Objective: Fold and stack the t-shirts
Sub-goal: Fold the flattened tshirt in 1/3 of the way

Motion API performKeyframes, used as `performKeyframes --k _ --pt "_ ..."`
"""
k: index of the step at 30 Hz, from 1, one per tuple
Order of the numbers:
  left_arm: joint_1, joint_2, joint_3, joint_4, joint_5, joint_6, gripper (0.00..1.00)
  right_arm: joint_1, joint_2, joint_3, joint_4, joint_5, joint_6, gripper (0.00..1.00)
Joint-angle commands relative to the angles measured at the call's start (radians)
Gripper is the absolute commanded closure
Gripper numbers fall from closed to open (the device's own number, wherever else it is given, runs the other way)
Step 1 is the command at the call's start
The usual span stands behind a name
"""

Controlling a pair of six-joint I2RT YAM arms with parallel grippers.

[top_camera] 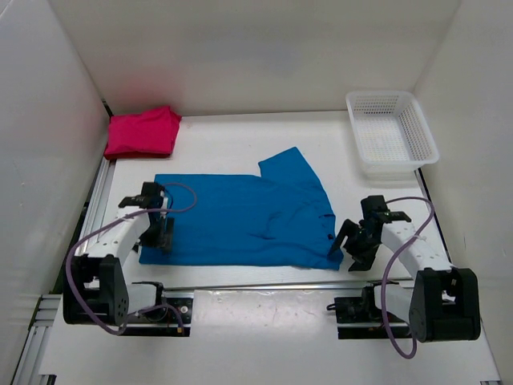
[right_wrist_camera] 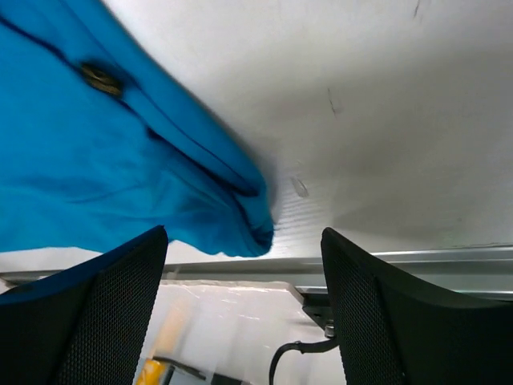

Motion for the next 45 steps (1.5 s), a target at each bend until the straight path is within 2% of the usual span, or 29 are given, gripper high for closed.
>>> performKeyframes --k 1,5,7,11,13,16,19,20,21,23,24,25,26,32,36,42,43,44,45 --pt "0.065 -0.052 -0.061 0.045 0.065 0.0 0.13 0.014 0.003 -0.038 0.025 -0.023 0.044 0.19" --pt "0.14 0.023 -0.07 0.103 0.075 0.0 0.13 0.014 0.038 -0.066 0.083 -0.051 0.044 0.2" --pt "0.189 0.082 -0.059 0.137 0.075 0.0 0.13 0.014 0.052 -0.077 0.103 -0.062 0.044 0.24" --pt "0.243 0.154 -0.028 0.158 0.108 0.0 0.13 0.014 0.071 -0.077 0.123 -0.053 0.044 0.41" --pt "0.243 0.163 -0.016 0.158 0.144 0.0 0.13 0.014 0.081 -0.077 0.123 -0.053 0.034 0.46" --pt "0.253 0.174 -0.007 0.167 0.188 0.0 0.14 0.014 0.106 -0.066 0.133 -0.098 0.025 0.47" --pt "0.263 0.192 -0.007 0.167 0.22 0.0 0.2 0.014 0.106 -0.066 0.133 -0.109 0.025 0.44" --pt "0.272 0.192 0.002 0.167 0.233 0.0 0.25 0.014 0.106 -0.066 0.133 -0.109 0.025 0.49" --pt "0.272 0.205 0.002 0.167 0.265 0.0 0.35 0.014 0.106 -0.075 0.133 -0.109 0.016 0.65" --pt "0.272 0.214 0.002 0.167 0.279 0.0 0.47 0.014 0.126 -0.075 0.143 -0.099 0.016 0.84" --pt "0.272 0.214 0.002 0.167 0.288 0.0 0.58 0.014 0.126 -0.063 0.133 -0.099 0.016 0.99" --pt "0.272 0.214 0.002 0.167 0.277 0.0 0.84 0.014 0.126 -0.063 0.133 -0.099 0.016 0.99" --pt "0.282 0.214 0.002 0.167 0.265 0.0 0.9 0.014 0.126 -0.052 0.12 -0.099 0.016 1.0" --pt "0.341 0.12 -0.019 0.129 0.17 0.0 0.9 0.014 0.043 -0.031 -0.031 -0.056 0.034 1.0" --pt "0.369 0.004 -0.019 0.02 0.096 0.0 0.9 0.014 -0.119 -0.021 -0.163 -0.019 0.071 1.0" --pt "0.369 -0.045 -0.053 -0.118 0.075 0.0 0.9 0.014 -0.285 -0.035 -0.305 0.0 0.123 0.98" --pt "0.369 -0.056 -0.067 -0.129 0.061 0.0 0.9 0.014 -0.294 -0.05 -0.314 0.0 0.123 0.95" --pt "0.369 -0.056 -0.067 -0.129 0.052 0.0 0.89 0.014 -0.294 -0.064 -0.323 0.009 0.123 0.81" --pt "0.369 -0.067 -0.082 -0.129 0.043 0.0 0.79 0.014 -0.294 -0.064 -0.323 0.009 0.123 0.7"
